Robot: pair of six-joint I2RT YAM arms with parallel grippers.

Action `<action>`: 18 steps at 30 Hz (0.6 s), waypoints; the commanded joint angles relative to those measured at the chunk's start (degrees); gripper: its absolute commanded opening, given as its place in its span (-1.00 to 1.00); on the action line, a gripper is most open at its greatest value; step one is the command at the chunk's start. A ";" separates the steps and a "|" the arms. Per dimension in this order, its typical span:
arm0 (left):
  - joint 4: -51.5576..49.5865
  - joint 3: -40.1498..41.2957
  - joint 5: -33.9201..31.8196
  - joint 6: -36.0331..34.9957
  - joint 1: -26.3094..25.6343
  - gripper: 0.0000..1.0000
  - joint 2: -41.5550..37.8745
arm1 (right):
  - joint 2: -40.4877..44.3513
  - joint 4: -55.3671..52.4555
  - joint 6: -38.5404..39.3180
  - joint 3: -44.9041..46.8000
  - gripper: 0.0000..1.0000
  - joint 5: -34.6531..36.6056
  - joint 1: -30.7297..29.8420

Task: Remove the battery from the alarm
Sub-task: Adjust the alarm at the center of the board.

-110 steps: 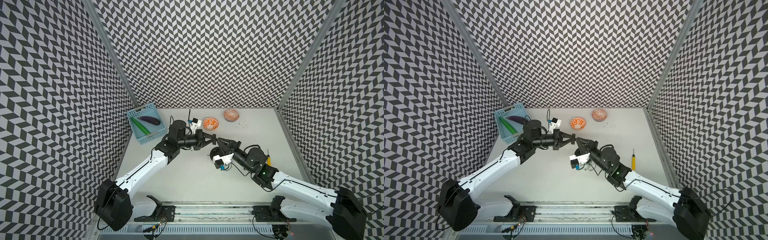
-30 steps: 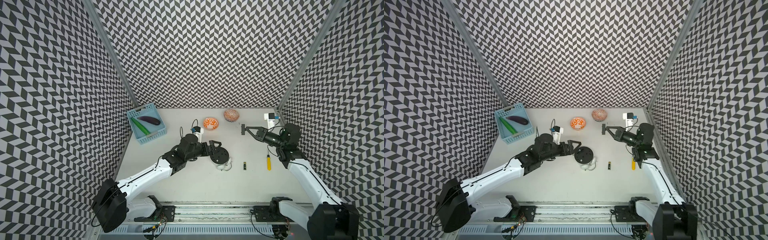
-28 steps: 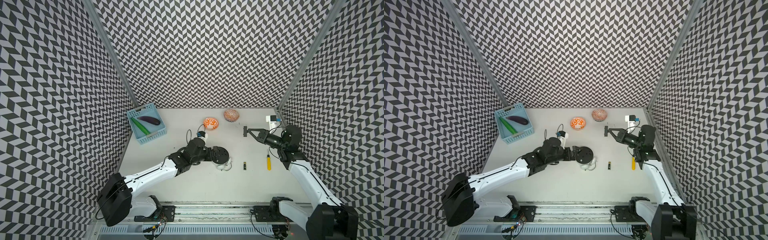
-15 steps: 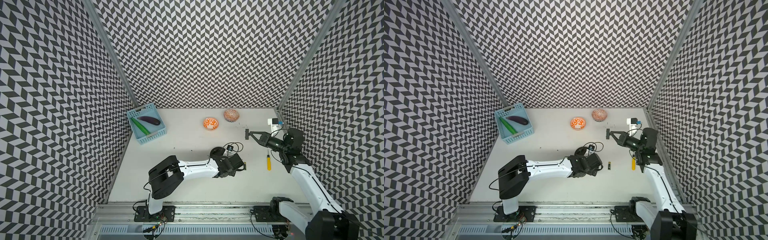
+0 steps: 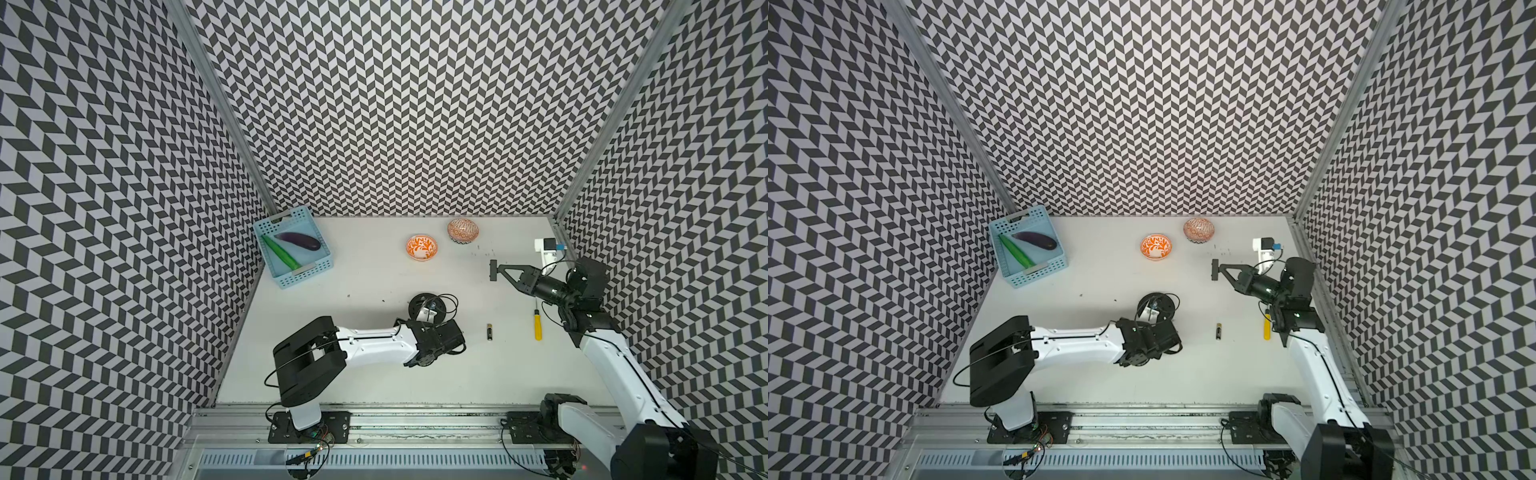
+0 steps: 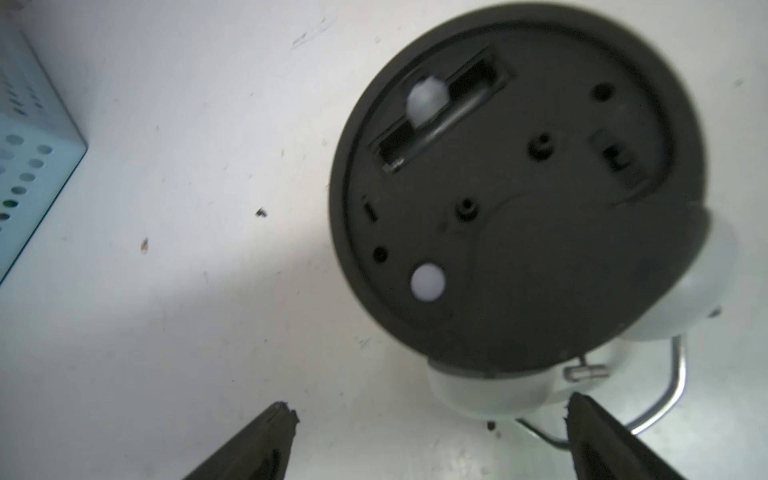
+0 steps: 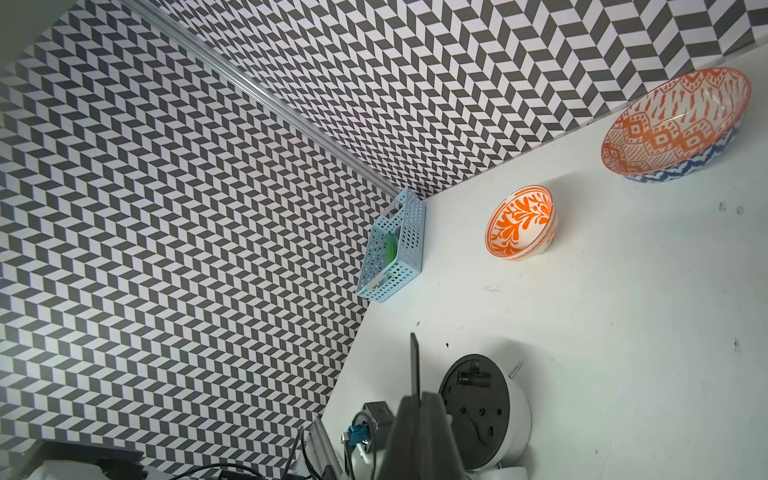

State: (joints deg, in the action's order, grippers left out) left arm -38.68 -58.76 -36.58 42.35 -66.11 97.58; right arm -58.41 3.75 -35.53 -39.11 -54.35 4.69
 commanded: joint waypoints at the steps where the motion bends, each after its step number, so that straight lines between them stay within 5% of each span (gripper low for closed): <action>1: -0.37 6.47 -0.14 2.52 3.60 1.00 -6.33 | 0.15 3.40 0.72 0.25 -1.00 -1.46 0.25; 10: 9.42 13.33 14.59 -6.22 24.40 0.94 -18.33 | -1.07 -0.68 4.17 -0.84 -1.00 -0.58 -0.15; 15: 25.21 11.82 40.93 -9.13 25.35 0.81 -21.39 | -1.35 -3.19 5.73 -0.88 -1.00 0.36 -0.34; 18: 33.05 11.58 49.70 -5.95 26.74 0.76 -18.64 | -1.53 -4.01 6.02 -0.85 -1.00 0.60 -0.35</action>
State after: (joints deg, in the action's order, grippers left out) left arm -17.76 -45.76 -2.28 35.68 -40.53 77.28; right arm -59.70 -0.14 -31.14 -39.16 -54.48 4.62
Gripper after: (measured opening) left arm 0.895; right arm 0.047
